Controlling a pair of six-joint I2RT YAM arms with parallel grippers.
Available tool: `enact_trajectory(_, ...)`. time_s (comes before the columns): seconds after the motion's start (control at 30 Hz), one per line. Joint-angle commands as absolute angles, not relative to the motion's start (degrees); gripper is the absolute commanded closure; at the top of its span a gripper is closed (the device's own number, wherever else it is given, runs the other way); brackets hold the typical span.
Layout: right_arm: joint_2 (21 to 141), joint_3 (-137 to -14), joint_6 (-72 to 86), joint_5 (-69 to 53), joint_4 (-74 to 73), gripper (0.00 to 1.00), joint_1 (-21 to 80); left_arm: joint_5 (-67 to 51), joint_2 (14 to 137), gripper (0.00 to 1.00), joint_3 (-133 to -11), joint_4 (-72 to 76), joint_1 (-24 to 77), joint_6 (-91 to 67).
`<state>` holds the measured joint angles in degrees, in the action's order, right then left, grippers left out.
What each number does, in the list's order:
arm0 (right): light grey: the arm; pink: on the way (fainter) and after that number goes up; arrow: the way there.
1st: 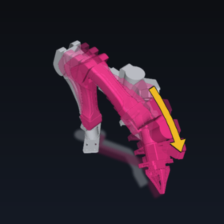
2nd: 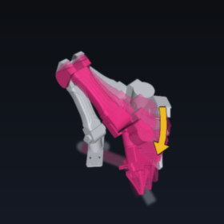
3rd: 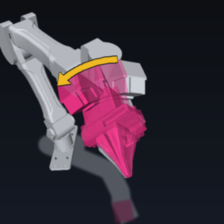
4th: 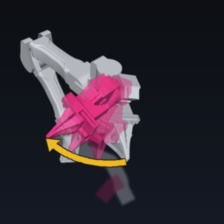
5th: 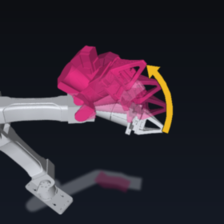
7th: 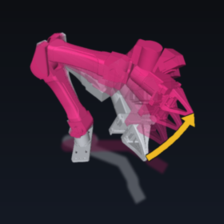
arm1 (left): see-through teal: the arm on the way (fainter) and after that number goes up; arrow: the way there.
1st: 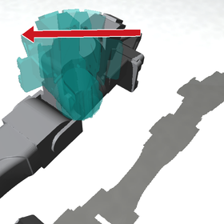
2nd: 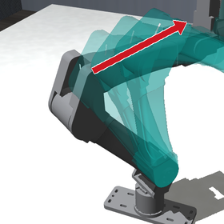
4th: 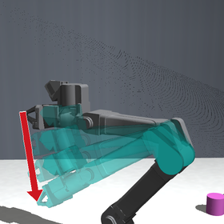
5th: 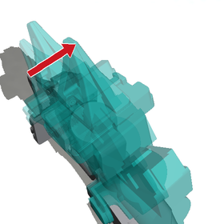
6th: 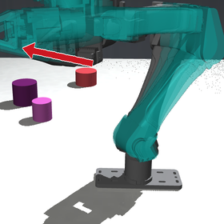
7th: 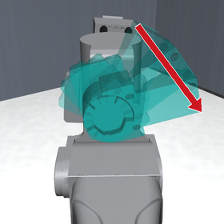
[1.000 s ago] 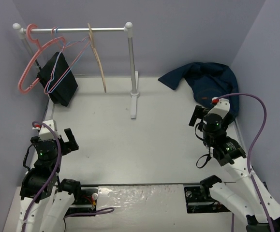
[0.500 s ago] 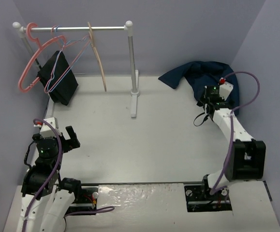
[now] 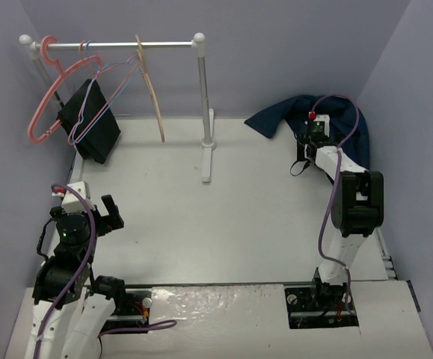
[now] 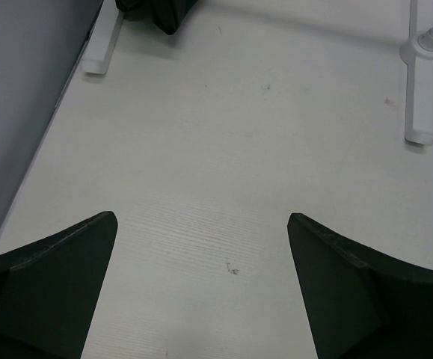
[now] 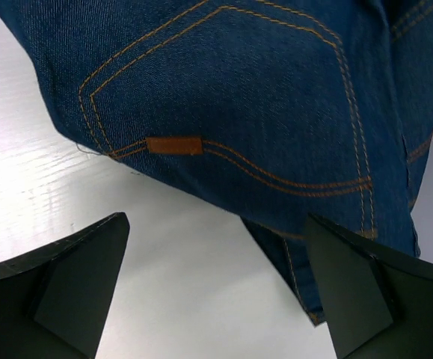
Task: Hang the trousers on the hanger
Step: Flatten out the trousers at the center of the board.
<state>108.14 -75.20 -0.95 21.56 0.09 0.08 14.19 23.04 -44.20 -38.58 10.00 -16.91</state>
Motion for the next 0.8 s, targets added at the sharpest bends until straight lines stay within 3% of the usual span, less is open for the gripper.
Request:
enact_trajectory(0.0, 111.1, -79.24, -9.73, 22.82, 5.26, 0.0, 0.51, 13.43, 24.8, 0.03, -44.82, -34.45, 9.83, -16.19)
enact_trajectory(0.27, 117.14, -82.0, -13.27, 26.06, 6.76, 0.05, 0.34, 13.1, 25.41, 0.03, -45.0, -34.63, 9.76, -16.07)
enact_trajectory(0.43, 119.13, -82.77, -14.04, 28.97, 8.27, 0.43, 0.34, 13.18, 25.66, 0.03, -45.09, -34.72, 9.83, -16.0)
enact_trajectory(0.57, 120.14, -84.0, -14.41, 29.96, 8.61, 0.8, 0.35, 13.18, 25.75, 0.03, -45.09, -34.8, 9.84, -16.0)
enact_trajectory(0.67, 119.04, -84.96, -14.33, 29.04, 8.53, 0.99, 0.27, 13.35, 25.84, 0.03, -45.17, -34.8, 9.84, -16.0)
enact_trajectory(0.77, 115.19, -85.43, -13.81, 27.09, 7.92, 1.0, 0.27, 13.27, 25.67, 0.03, -45.18, -34.72, 9.93, -16.0)
